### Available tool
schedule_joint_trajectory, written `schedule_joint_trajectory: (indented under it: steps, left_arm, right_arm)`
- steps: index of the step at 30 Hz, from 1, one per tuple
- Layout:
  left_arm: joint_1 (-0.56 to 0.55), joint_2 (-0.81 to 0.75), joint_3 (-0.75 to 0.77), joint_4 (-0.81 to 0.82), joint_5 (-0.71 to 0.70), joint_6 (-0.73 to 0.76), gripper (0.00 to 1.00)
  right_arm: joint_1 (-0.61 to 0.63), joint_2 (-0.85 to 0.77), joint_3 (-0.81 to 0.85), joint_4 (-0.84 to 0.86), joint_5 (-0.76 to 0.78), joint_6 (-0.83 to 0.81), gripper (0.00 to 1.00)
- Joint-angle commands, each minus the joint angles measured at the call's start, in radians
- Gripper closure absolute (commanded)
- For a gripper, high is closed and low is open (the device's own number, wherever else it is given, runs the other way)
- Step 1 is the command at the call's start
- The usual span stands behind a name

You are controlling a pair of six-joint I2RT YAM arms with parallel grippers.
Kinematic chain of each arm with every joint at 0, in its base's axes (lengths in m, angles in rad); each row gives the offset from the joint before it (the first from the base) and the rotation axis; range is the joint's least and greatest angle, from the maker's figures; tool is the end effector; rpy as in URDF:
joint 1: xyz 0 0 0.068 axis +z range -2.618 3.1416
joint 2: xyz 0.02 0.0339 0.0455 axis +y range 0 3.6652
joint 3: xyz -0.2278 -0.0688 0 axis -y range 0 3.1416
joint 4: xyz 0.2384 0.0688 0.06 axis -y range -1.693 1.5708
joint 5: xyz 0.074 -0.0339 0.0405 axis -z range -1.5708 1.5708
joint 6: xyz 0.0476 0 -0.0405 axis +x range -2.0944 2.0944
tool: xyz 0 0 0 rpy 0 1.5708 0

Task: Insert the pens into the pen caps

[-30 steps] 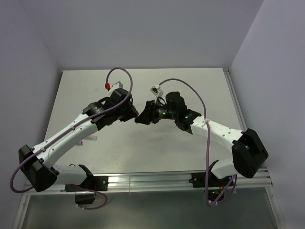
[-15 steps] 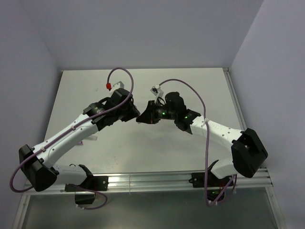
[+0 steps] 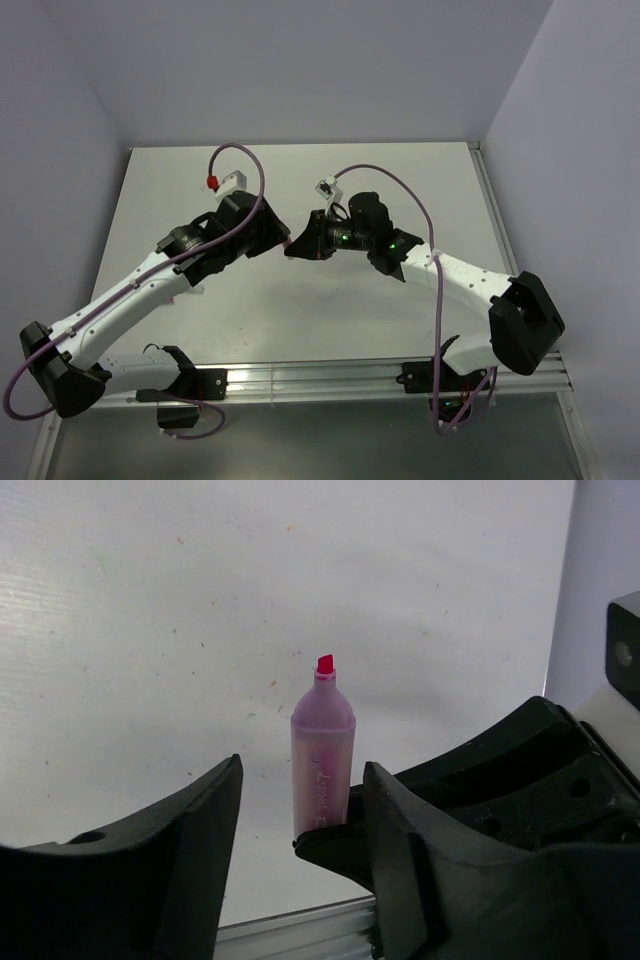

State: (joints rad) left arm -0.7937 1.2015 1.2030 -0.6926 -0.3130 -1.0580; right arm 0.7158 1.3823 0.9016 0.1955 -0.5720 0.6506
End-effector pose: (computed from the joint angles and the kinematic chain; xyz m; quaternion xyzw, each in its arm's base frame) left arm 0.1984 -0.1808 0.3103 -0.1836 0.8772 -0.2513 0.3655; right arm 0.2290 0.2333 0.2481 -0.1941 0.7620 0.5382 0.3035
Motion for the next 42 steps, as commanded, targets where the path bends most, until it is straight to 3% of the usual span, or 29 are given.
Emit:
schedule_joint_trajectory:
  steps: [1, 9, 10, 13, 20, 42]
  left_arm:
    - [-0.001, -0.068, -0.032, 0.067, -0.051, 0.033, 0.42]
    - [0.034, -0.326, -0.218, 0.327, 0.046, 0.159, 0.34]
    - [0.043, -0.359, -0.245, 0.422, 0.101, 0.188, 0.33]
    - [0.092, -0.430, -0.289, 0.496, 0.230, 0.222, 0.34]
    - [0.169, -0.436, -0.315, 0.584, 0.396, 0.233, 0.42]
    - [0.214, -0.430, -0.356, 0.683, 0.552, 0.208, 0.48]
  right_arm:
    - [0.007, -0.040, 0.020, 0.064, -0.038, 0.023, 1.00]
    - [-0.003, -0.065, 0.023, 0.130, -0.109, 0.113, 1.00]
    - [-0.006, -0.068, 0.025, 0.140, -0.133, 0.135, 1.00]
    - [-0.012, -0.066, 0.028, 0.188, -0.178, 0.171, 1.00]
    - [-0.013, -0.065, -0.009, 0.413, -0.246, 0.351, 1.00]
    - [-0.012, -0.086, -0.043, 0.507, -0.258, 0.428, 1.00]
